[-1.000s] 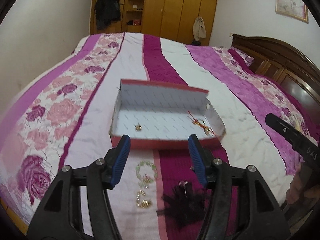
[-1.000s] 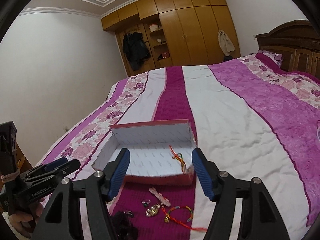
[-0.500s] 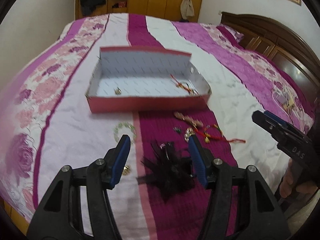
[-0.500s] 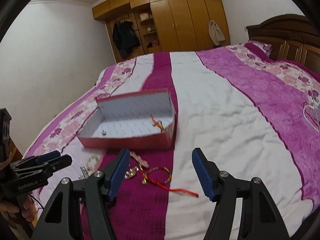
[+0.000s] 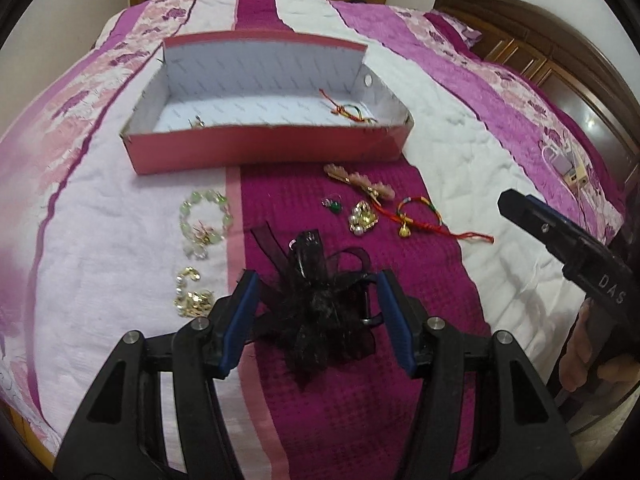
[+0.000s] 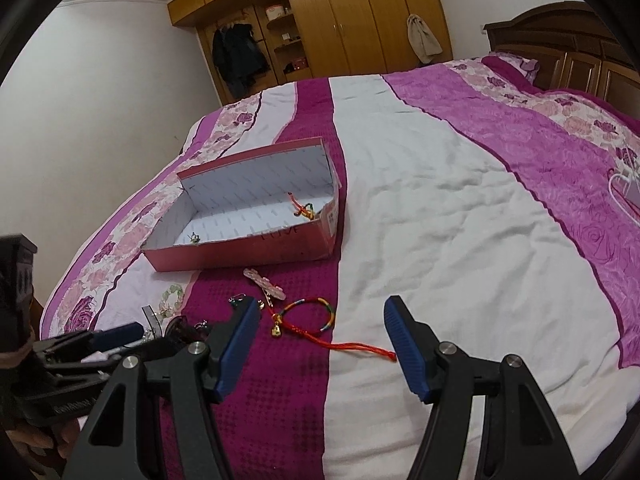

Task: Organize jewelry
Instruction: 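Grasp the black feathered hair clip with the left gripper, then lift the black clip with the left gripper while the right grasps the red bell bracelet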

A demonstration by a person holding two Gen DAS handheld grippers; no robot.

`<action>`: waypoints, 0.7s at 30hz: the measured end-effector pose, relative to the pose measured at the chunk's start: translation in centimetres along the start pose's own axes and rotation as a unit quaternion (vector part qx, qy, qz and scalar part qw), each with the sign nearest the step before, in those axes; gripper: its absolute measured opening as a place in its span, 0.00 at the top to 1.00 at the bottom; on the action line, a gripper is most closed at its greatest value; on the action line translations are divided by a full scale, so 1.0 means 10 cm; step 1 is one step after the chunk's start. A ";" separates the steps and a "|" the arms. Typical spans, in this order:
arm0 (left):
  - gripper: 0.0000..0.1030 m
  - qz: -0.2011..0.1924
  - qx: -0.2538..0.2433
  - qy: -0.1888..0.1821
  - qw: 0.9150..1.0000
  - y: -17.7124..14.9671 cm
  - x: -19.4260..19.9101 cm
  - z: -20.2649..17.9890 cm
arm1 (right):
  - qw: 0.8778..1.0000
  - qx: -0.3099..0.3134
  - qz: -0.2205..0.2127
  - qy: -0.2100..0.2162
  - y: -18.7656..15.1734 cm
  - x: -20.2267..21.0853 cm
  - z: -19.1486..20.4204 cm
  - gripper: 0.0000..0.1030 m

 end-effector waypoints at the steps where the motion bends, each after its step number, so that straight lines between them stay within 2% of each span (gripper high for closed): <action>1: 0.49 0.004 -0.001 0.001 1.000 -0.01 -0.02 -0.01 | 1.000 0.000 0.001 0.000 -0.01 -0.01 0.00 0.35; 9: 0.49 0.025 0.001 -0.003 1.000 -0.11 -0.20 -0.02 | 1.000 -0.012 0.009 -0.001 -0.07 -0.07 -0.06 0.35; 15: 0.50 0.023 0.002 -0.029 0.999 -0.11 -0.23 -0.06 | 1.000 -0.018 0.016 -0.003 -0.09 -0.12 -0.10 0.35; 18: 0.58 0.022 -0.006 -0.046 0.999 -0.13 -0.24 -0.13 | 1.000 -0.023 0.019 -0.003 -0.10 -0.14 -0.13 0.35; 20: 0.66 0.020 -0.014 -0.059 0.998 -0.12 -0.24 -0.19 | 1.000 -0.024 0.019 -0.004 -0.10 -0.14 -0.14 0.35; 21: 0.67 0.018 -0.018 -0.058 0.998 -0.12 -0.24 -0.21 | 0.999 -0.024 0.020 -0.004 -0.10 -0.15 -0.14 0.35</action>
Point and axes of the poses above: each gripper's, at about its wrist camera, not at the fingertips, and x roughly against the way its jaws point, z to its left, y to its top, the point moved 6 cm from there along -x, roughly the way its jaws point, and after that the axes turned 1 degree about z, right-handed, at the moved point
